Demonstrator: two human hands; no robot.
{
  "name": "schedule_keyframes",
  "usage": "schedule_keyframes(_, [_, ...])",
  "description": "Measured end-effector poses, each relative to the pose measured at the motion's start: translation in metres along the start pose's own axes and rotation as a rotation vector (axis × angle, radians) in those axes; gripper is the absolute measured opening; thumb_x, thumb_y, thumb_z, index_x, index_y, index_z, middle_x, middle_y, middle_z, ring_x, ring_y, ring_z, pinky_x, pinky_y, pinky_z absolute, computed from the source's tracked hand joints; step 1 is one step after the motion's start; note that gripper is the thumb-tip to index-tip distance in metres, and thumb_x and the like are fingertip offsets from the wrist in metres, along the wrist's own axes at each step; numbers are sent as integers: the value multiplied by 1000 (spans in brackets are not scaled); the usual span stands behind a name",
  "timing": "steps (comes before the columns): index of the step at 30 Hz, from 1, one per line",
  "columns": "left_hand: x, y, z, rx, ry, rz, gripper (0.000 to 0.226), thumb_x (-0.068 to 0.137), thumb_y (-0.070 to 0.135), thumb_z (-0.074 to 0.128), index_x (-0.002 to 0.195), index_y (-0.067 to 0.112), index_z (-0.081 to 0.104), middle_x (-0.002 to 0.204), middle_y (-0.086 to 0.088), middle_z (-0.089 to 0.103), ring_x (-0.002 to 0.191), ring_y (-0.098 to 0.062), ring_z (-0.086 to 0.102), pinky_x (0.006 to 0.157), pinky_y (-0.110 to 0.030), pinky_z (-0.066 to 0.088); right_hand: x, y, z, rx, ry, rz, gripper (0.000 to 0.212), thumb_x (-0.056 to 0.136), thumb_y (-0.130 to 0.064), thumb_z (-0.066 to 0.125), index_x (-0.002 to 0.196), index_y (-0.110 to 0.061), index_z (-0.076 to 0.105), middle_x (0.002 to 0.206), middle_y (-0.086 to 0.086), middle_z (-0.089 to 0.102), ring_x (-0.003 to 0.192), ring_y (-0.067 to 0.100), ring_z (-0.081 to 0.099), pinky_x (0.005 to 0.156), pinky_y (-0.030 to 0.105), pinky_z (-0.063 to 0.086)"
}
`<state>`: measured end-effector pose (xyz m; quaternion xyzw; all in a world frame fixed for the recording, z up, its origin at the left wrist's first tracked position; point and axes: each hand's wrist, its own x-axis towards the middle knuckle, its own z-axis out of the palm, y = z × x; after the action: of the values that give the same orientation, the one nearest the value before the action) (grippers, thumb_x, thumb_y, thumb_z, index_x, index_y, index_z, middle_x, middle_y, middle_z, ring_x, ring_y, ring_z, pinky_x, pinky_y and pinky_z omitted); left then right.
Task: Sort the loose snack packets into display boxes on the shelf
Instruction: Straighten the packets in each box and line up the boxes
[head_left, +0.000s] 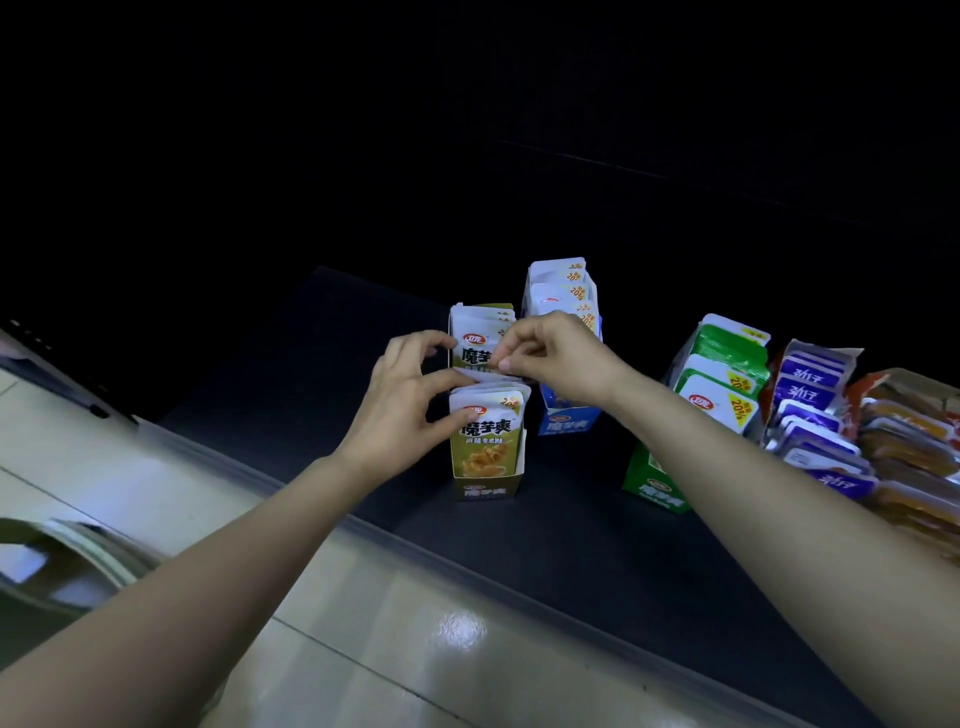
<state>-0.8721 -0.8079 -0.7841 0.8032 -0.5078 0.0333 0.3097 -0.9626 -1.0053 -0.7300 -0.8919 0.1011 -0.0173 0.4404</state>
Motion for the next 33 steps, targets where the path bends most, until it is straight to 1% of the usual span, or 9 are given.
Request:
schedule_keyframes(5, [1, 1, 0, -4, 11, 12, 33, 84, 44, 68, 110, 23, 67, 110, 19, 57, 115, -10, 43, 96, -33, 33, -4, 4, -1, 41, -112, 21, 24, 103, -12, 44, 115, -13, 65, 107, -3, 67, 99, 3, 62, 87, 17, 48])
schedule_keyframes(8, [-1, 5, 0, -45, 38, -31, 38, 83, 28, 75, 116, 20, 60, 107, 24, 50, 113, -7, 43, 97, -31, 33, -12, 9, -13, 69, -128, 25, 25, 97, -9, 55, 121, -13, 60, 111, -3, 64, 103, 2, 60, 83, 12, 48])
schedule_keyframes(11, [1, 4, 0, -83, 19, -77, 56, 82, 28, 74, 131, 20, 48, 111, 14, 54, 116, -10, 41, 100, -31, 30, -16, 15, -7, 10, -167, 3, 28, 92, -3, 61, 119, -9, 61, 103, -3, 64, 84, -10, 58, 71, 9, 43])
schedule_keyframes(16, [3, 1, 6, 47, 0, 17, 46, 85, 46, 54, 120, 18, 63, 111, 8, 59, 114, -19, 39, 94, -34, 32, -9, 21, -5, 2, 142, -109, 41, 90, 5, 48, 126, -11, 59, 100, 0, 57, 83, -2, 54, 70, 14, 42])
schedule_keyframes(20, [6, 0, 7, 104, 15, 32, 40, 84, 46, 55, 113, 19, 64, 137, 1, 48, 129, -24, 32, 102, -37, 25, -8, 32, 5, -476, 246, -194, 50, 92, -6, 50, 141, -17, 50, 115, 0, 47, 93, 8, 47, 70, 23, 40])
schedule_keyframes(22, [8, -2, 6, 118, -1, 40, 39, 85, 46, 55, 113, 21, 63, 148, 2, 41, 136, -26, 29, 104, -40, 25, -11, 39, 12, -526, 284, -261, 46, 94, -10, 53, 140, -15, 52, 116, 3, 52, 96, 15, 52, 69, 30, 47])
schedule_keyframes(25, [7, -1, 6, 122, -31, 42, 41, 86, 47, 53, 117, 21, 62, 153, 2, 36, 141, -25, 26, 106, -43, 27, -12, 41, 10, -444, 348, -318, 35, 94, -14, 60, 128, -16, 63, 106, -4, 57, 82, 4, 51, 66, 24, 45])
schedule_keyframes(29, [10, 2, 2, 164, 7, 70, 39, 84, 43, 56, 115, 19, 62, 139, -3, 44, 131, -28, 33, 103, -43, 29, -7, 36, 7, -246, 273, -308, 12, 88, -7, 66, 98, -15, 69, 92, -11, 55, 76, 5, 53, 66, 23, 46])
schedule_keyframes(33, [9, 2, 2, 156, 29, 81, 40, 83, 40, 58, 113, 15, 62, 122, -6, 47, 124, -24, 39, 101, -36, 28, -1, 38, 3, -247, 267, -340, 19, 88, -15, 68, 107, -18, 68, 121, -6, 57, 102, 11, 57, 81, 29, 50])
